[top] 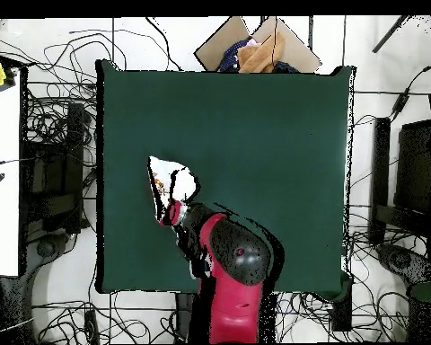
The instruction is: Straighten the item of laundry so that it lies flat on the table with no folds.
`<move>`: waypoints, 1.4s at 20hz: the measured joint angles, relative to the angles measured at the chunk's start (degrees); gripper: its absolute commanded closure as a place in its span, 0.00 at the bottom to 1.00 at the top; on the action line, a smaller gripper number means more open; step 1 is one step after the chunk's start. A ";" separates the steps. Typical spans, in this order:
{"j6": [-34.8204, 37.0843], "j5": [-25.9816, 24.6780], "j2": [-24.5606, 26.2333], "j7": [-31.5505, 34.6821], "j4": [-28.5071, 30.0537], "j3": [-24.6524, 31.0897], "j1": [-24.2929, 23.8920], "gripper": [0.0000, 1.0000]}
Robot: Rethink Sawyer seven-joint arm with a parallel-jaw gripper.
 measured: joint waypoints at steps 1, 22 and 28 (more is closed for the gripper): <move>0.97 1.74 1.48 -4.14 0.03 -0.12 0.73 1.00; 3.34 22.89 18.50 -18.96 -2.57 -14.05 6.50 1.00; 3.51 30.53 27.50 -34.89 -5.90 -19.62 5.61 1.00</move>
